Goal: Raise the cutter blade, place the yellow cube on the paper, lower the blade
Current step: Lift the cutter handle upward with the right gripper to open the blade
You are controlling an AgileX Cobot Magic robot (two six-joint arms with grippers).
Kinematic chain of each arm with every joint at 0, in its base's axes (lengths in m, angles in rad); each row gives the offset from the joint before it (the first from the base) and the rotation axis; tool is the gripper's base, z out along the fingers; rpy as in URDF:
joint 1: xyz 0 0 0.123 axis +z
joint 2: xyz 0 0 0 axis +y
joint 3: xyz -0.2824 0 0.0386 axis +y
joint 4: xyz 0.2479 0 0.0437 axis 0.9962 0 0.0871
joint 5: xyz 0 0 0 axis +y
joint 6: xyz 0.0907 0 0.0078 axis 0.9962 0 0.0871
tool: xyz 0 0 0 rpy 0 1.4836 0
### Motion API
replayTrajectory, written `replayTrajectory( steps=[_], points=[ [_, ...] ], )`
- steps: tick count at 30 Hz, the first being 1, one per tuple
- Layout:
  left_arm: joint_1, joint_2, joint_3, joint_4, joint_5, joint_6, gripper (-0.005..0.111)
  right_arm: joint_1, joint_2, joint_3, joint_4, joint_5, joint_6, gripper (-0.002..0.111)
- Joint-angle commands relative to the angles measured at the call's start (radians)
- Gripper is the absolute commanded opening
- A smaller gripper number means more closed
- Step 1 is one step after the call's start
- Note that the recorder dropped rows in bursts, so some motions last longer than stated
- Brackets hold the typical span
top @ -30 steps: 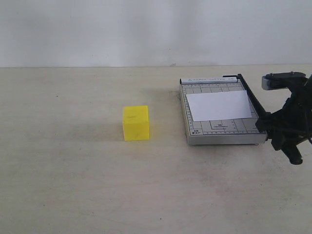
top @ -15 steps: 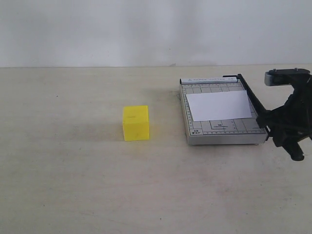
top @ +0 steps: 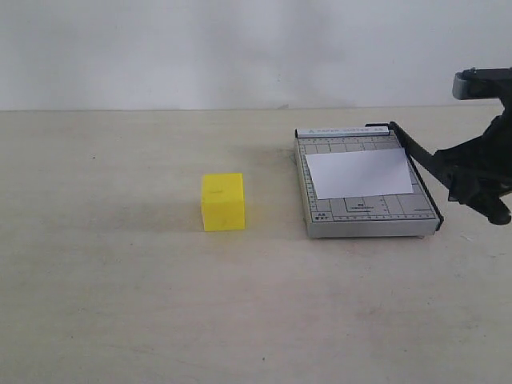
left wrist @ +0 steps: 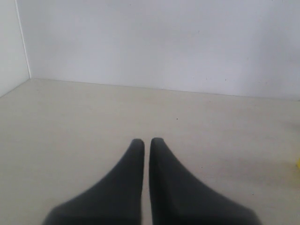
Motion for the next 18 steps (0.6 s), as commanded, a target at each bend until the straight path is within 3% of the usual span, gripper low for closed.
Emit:
replayTrajectory(
  steps=[1,8,12,18],
  points=[
    [-0.001,-0.003,0.003,-0.004,-0.003,0.002,0.004,0.002,-0.056,-0.010,0.019,-0.051,-0.045,0.003],
    [-0.001,-0.003,0.003,-0.004,-0.003,0.002,0.004,0.002,-0.060,-0.010,0.045,-0.079,-0.045,0.003],
    [-0.001,-0.003,0.003,-0.004,-0.003,0.002,0.004,0.002,-0.060,-0.022,0.045,-0.086,-0.051,0.017],
    [-0.001,-0.003,0.003,-0.004,-0.003,0.002,0.004,0.002,-0.060,-0.123,0.049,-0.052,-0.047,0.019]
  ],
)
